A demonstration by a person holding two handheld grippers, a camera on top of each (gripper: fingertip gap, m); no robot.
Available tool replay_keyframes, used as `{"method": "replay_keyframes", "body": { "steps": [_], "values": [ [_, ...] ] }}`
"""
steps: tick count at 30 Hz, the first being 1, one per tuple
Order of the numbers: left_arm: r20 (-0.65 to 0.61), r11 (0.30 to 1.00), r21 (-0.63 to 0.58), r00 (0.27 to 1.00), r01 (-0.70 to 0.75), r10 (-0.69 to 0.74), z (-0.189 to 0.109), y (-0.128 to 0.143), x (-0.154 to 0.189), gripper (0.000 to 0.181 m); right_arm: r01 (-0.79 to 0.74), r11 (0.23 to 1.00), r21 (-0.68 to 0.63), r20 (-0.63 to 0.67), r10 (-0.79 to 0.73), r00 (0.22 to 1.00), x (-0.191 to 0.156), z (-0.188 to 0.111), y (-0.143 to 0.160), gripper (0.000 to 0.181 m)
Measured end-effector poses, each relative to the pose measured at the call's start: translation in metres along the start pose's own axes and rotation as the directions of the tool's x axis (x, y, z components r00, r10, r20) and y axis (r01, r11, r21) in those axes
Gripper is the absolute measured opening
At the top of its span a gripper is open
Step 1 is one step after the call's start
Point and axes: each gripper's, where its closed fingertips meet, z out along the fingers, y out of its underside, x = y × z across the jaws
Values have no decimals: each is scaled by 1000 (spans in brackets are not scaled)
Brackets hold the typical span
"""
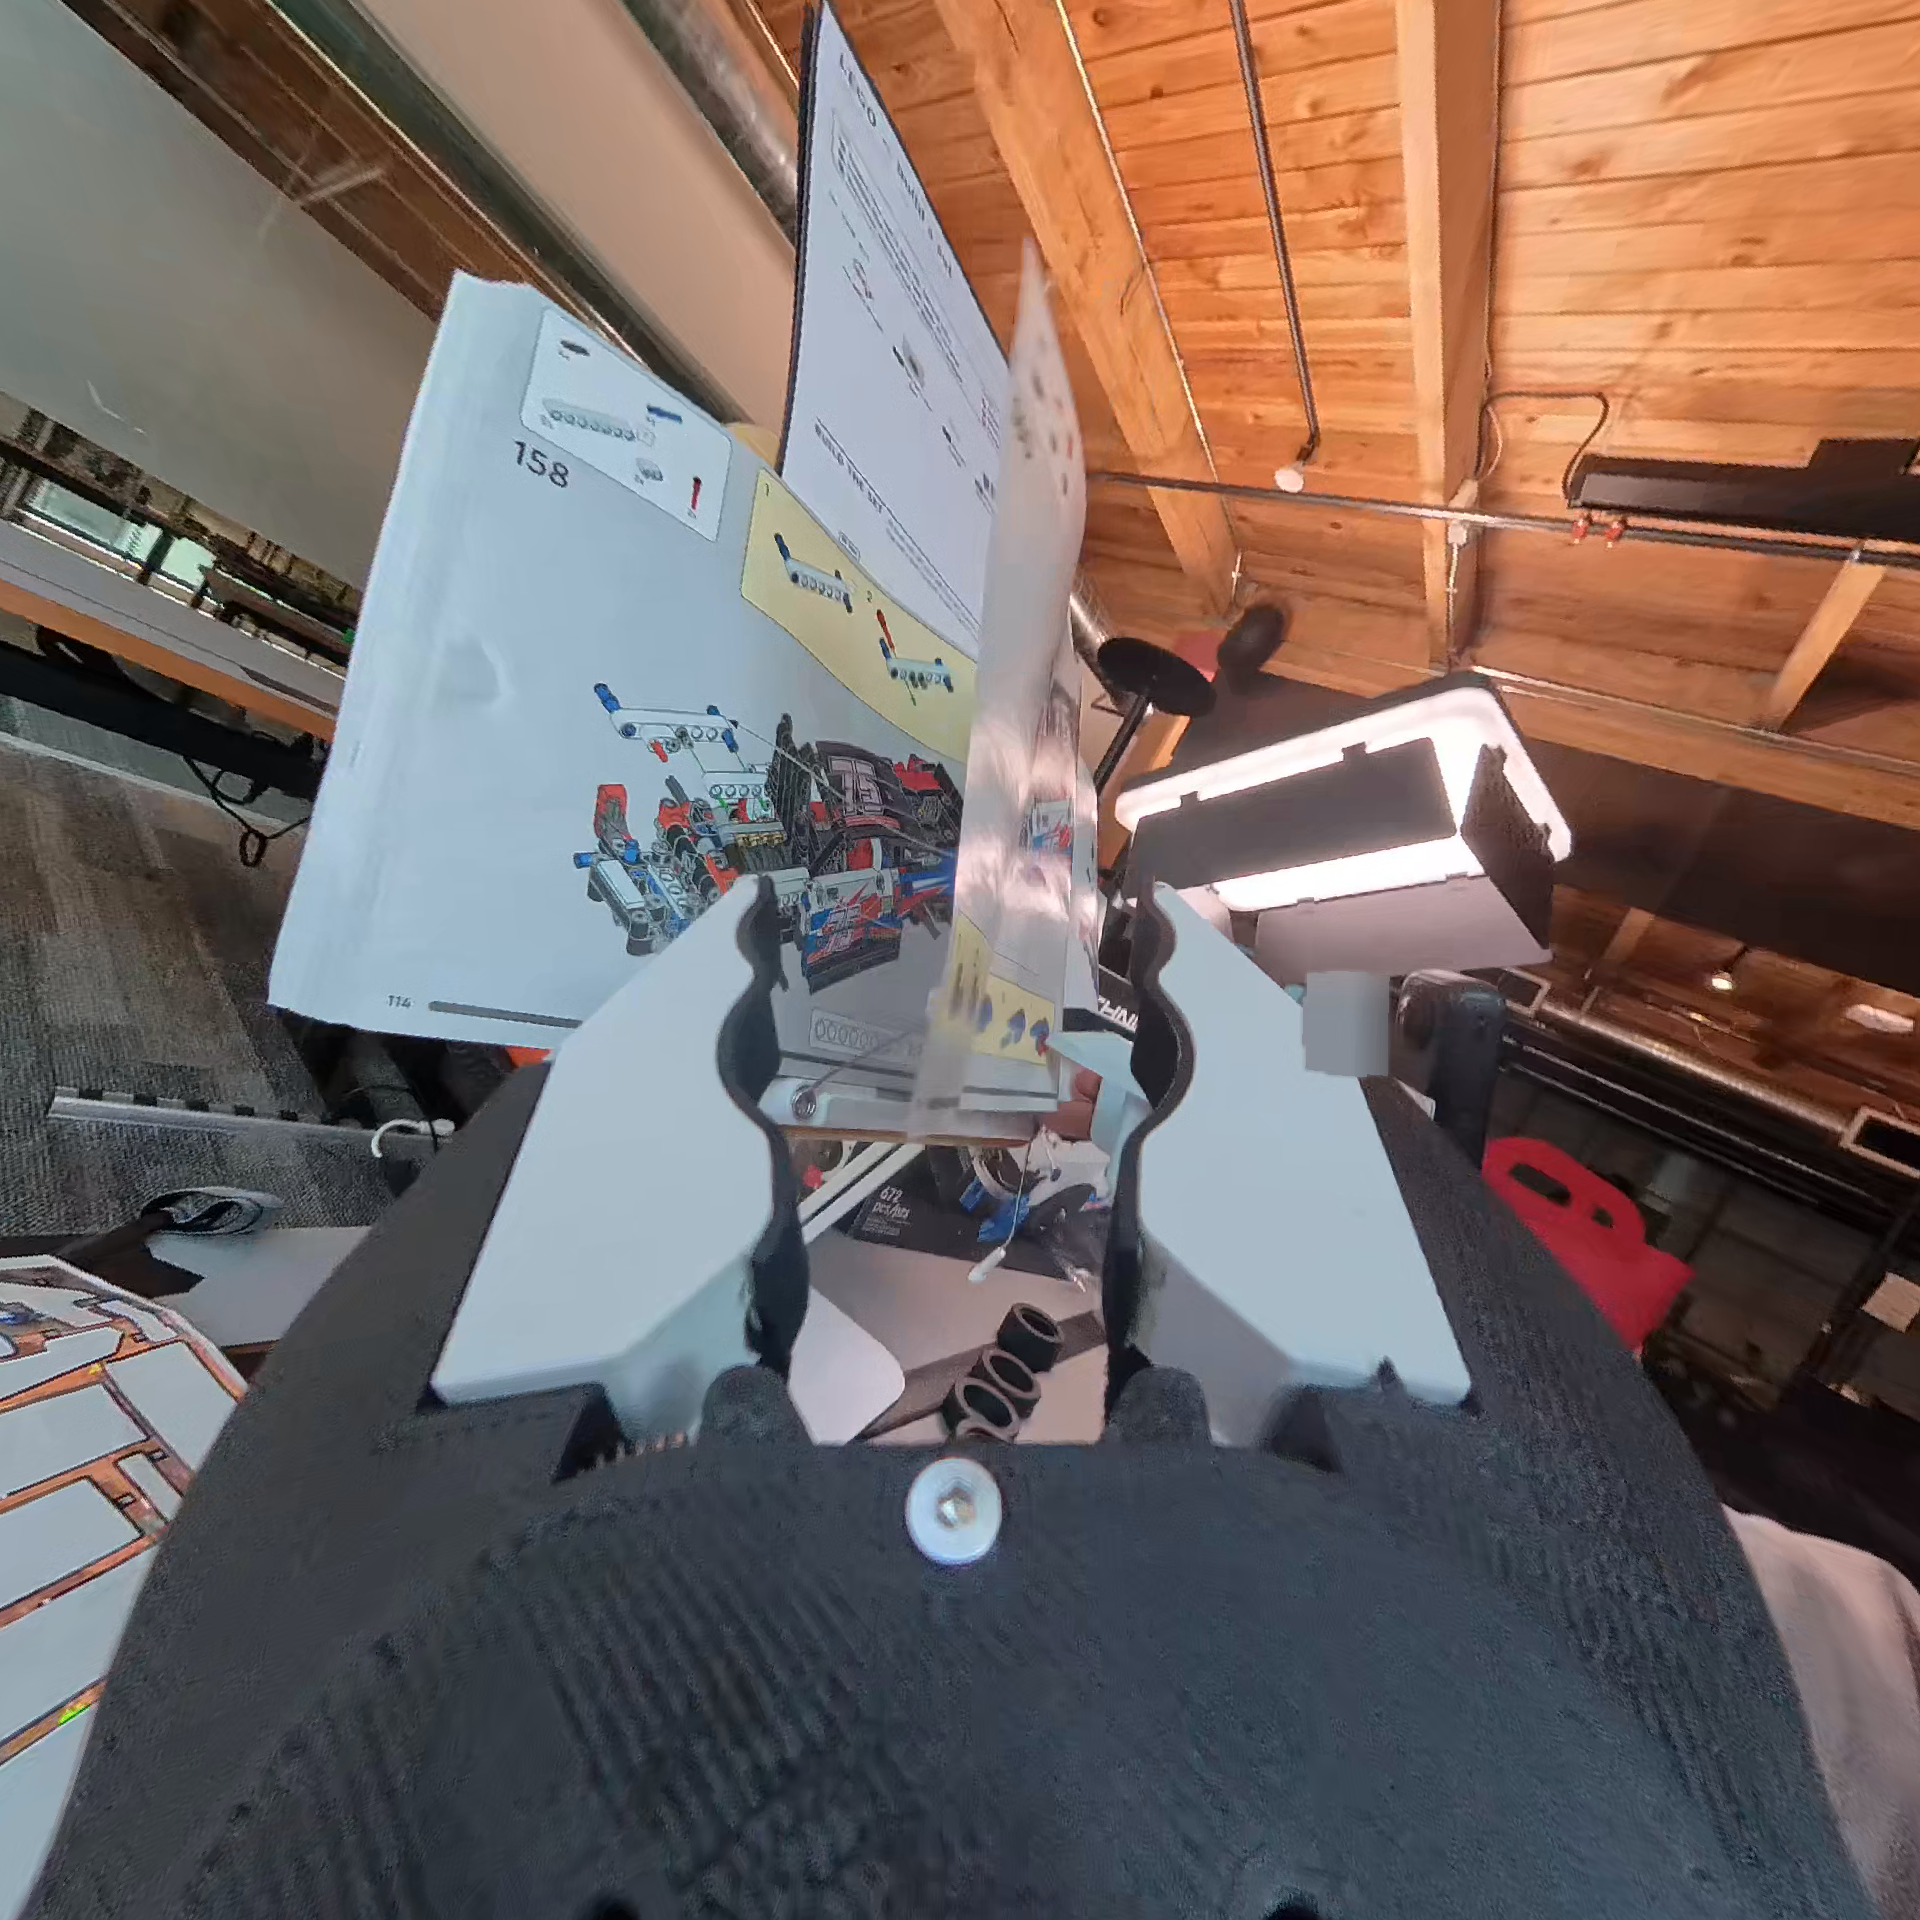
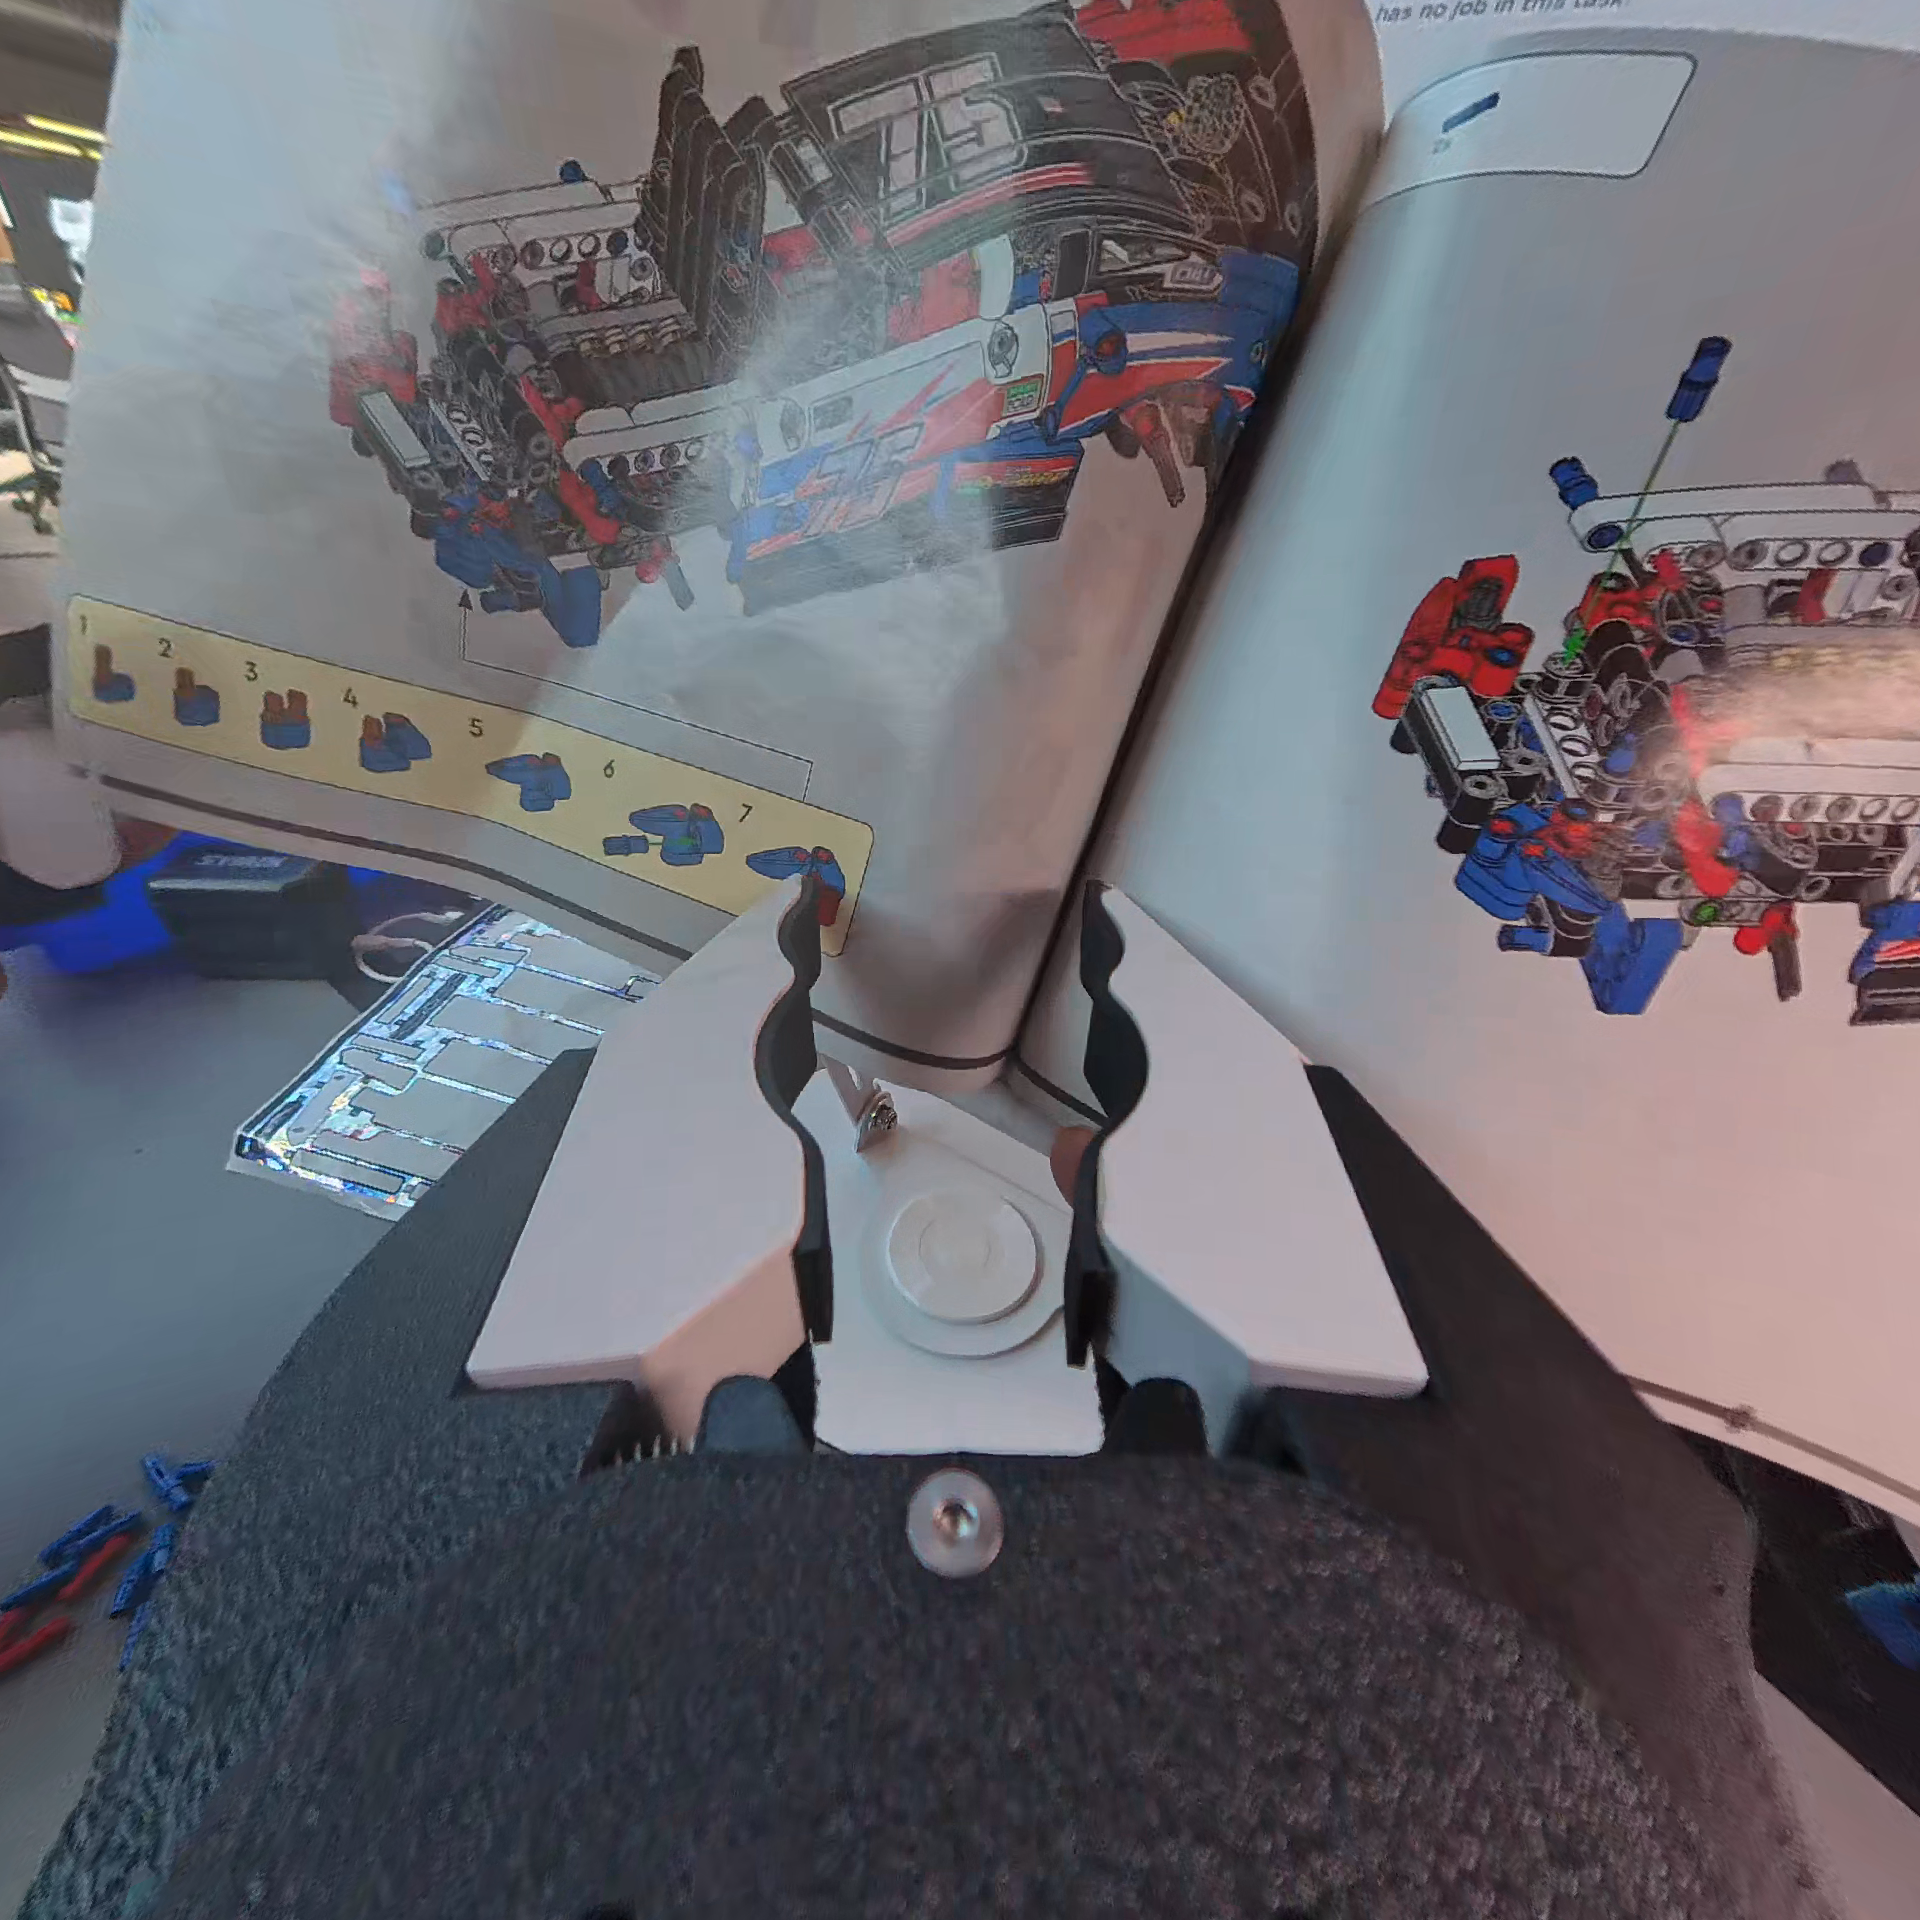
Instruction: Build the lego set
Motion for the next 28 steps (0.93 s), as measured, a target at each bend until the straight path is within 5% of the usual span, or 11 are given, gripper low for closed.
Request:
{"method": "replay_keyframes", "body": {
  "steps": [3, 9, 28],
  "values": [
    [17, 987, -145, 997, -68, 71, 12, 20, -8, 68, -5, 1000, -18, -17, 4, 1000, 3, 4, 2, 48],
    [68, 971, -214, 990, -104, 121, 14, 24, -24, 0, 10, 1000, -25, -21, -10, 1000, 2, 4, 5, 47],
    [162, 984, -171, 984, -50, 78, 1, 8, -41, 0, -7, 999, -44, -61, 4, 998, 17, -3, 12, 47]
  ]
}}
